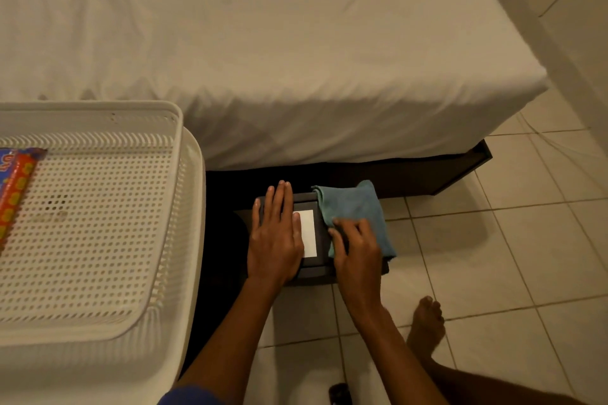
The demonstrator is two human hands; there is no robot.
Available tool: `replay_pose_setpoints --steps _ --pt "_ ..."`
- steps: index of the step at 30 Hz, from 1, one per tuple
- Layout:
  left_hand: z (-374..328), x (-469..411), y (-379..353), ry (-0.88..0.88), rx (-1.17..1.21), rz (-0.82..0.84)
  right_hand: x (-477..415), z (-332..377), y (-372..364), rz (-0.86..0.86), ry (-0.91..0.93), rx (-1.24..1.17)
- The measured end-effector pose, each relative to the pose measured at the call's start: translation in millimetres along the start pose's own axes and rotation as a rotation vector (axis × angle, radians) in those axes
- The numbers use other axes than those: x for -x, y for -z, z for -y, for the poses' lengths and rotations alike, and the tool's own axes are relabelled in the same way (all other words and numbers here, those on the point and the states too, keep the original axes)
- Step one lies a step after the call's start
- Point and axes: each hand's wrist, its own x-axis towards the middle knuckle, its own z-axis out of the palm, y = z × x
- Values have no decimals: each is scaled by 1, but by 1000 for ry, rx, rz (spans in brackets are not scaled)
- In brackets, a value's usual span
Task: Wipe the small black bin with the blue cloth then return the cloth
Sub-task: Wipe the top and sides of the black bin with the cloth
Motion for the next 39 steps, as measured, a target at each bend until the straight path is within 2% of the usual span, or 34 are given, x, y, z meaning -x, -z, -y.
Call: replay_pose_setpoints --steps 3,6,9,13,16,20,22,25,28,34,39 --pt "1 -1 -2 -2 -14 -6 31 3 3 6 -9 -39" --pt "2 0 -4 -8 -14 -4 1 14 -3 27 33 -77" --pt "2 1 -2 -10 5 -3 -32 14 -6 23 64 -15" --pt "0 0 -1 7 10 -3 -5 -7 7 -19 -41 -16" --pt "0 0 -2 10 -6 -9 32 -3 11 33 -38 -64" --pt "1 1 -3 -1 1 -7 2 9 3 69 15 -70" --pt "1 0 -2 -2 11 -7 -11 7 2 42 -14 -53" --pt "0 1 -1 1 -1 -10 17 3 11 13 -82 -56" --pt "-1 1 -2 -3 -9 -13 43 7 16 52 -69 -78" --pt "1 0 -2 0 -2 0 -8 9 5 70 33 1" --pt "-1 -1 -2 11 -10 -20 32 7 12 -27 -101 -12"
